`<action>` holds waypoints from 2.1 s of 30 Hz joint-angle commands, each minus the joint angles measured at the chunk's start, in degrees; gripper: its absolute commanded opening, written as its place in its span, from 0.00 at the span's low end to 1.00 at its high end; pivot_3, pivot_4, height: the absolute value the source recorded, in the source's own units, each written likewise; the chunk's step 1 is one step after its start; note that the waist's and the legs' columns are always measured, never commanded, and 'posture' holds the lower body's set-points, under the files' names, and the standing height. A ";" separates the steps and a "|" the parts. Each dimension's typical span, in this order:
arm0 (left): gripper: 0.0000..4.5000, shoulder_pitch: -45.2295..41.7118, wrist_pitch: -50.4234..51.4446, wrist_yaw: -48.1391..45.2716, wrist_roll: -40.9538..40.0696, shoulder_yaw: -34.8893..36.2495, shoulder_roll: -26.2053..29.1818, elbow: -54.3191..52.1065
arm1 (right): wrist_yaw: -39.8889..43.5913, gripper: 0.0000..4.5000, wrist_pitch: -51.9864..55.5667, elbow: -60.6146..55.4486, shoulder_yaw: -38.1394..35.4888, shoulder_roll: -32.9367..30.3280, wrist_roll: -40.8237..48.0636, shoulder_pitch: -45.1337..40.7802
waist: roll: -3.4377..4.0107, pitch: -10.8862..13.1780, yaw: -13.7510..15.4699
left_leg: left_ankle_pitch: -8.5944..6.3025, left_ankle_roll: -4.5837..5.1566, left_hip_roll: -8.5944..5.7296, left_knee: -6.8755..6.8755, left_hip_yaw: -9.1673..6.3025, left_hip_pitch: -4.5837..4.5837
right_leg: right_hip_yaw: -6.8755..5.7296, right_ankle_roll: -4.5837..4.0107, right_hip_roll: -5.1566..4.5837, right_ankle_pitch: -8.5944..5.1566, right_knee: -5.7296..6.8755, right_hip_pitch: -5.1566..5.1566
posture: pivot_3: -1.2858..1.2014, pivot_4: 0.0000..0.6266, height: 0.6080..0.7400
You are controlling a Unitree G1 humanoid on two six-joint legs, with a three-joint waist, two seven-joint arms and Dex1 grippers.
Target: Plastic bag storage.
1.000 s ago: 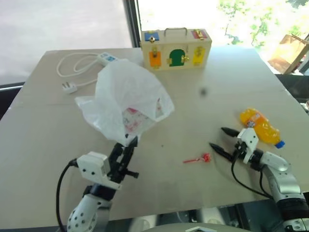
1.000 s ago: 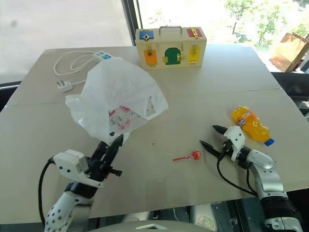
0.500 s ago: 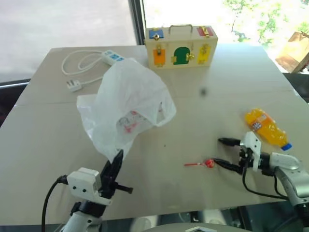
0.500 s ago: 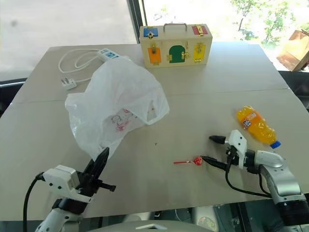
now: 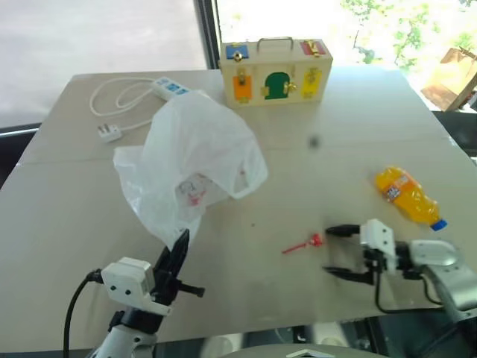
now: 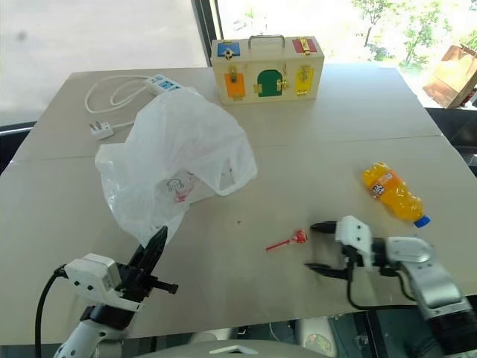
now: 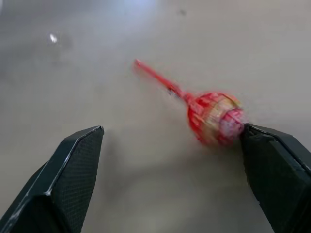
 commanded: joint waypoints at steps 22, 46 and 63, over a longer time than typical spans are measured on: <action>0.00 1.23 -3.34 -2.09 -0.02 0.66 0.20 0.95 | -3.55 0.28 3.59 3.14 2.37 3.49 -1.92 -7.36 | 0.06 0.10 0.06 | 0.01 0.01 -0.07 0.49 0.10 -0.51 | 0.09 0.19 0.01 0.15 0.49 -0.58 | 0.52 0.24 0.99; 0.00 1.37 -4.27 -2.67 0.15 0.19 -0.35 2.20 | -4.89 0.30 2.46 4.69 4.18 10.16 -2.52 -13.60 | 0.07 0.09 -0.01 | 0.01 0.01 -0.08 0.52 0.13 -0.50 | 0.13 0.17 0.03 0.18 0.55 -0.59 | 0.52 0.24 0.99; 0.00 -0.54 2.87 -4.37 -13.37 -0.22 1.39 -2.20 | -21.08 0.15 17.08 15.26 19.64 32.56 -15.22 -39.67 | 0.12 0.10 -0.62 | 0.04 -0.04 -0.11 0.54 0.26 -0.50 | 0.18 0.10 0.06 0.22 0.96 -0.94 | 0.52 0.24 0.99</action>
